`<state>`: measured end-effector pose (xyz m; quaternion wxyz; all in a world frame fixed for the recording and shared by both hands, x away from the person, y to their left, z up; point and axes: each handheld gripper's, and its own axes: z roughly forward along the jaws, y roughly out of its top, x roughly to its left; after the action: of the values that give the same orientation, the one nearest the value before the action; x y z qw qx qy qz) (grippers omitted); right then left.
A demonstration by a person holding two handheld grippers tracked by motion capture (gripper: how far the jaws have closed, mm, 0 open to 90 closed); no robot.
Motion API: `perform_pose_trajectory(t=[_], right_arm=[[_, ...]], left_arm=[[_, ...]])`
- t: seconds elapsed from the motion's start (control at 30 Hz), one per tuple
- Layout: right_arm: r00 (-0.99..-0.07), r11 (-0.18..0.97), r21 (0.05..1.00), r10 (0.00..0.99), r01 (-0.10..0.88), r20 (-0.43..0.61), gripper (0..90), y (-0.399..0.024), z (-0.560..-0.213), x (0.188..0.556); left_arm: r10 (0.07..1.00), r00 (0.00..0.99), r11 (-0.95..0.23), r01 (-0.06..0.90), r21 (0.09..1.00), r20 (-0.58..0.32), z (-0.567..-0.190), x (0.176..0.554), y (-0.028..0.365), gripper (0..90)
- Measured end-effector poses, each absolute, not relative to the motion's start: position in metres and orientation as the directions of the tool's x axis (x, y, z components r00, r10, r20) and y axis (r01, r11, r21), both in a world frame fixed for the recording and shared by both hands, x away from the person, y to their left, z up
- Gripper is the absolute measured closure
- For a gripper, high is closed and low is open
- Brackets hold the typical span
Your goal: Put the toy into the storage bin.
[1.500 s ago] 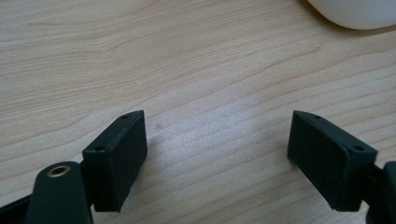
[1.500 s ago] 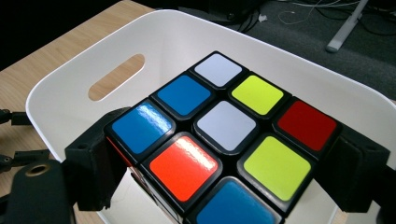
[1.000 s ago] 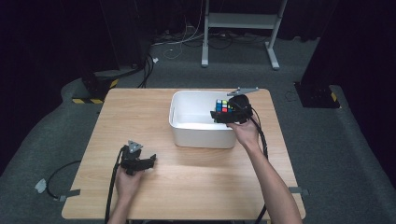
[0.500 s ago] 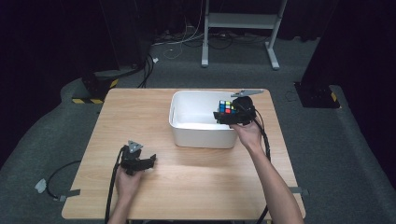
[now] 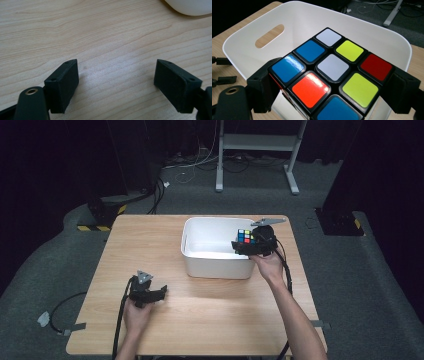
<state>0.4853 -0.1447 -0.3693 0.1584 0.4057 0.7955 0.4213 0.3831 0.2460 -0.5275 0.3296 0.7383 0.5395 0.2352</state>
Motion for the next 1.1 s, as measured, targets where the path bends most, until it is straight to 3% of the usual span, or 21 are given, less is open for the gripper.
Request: perform_pose_trajectory(t=[1.1], right_arm=[[-0.595, 0.304, 0.793, 0.799, 0.528, 0.091, 13.9, -0.154, -0.382, 0.484]], left_arm=[[0.952, 0.307, -0.201, 0.642, 0.74, -0.008, -0.528, 0.383, 0.246, 20.0]])
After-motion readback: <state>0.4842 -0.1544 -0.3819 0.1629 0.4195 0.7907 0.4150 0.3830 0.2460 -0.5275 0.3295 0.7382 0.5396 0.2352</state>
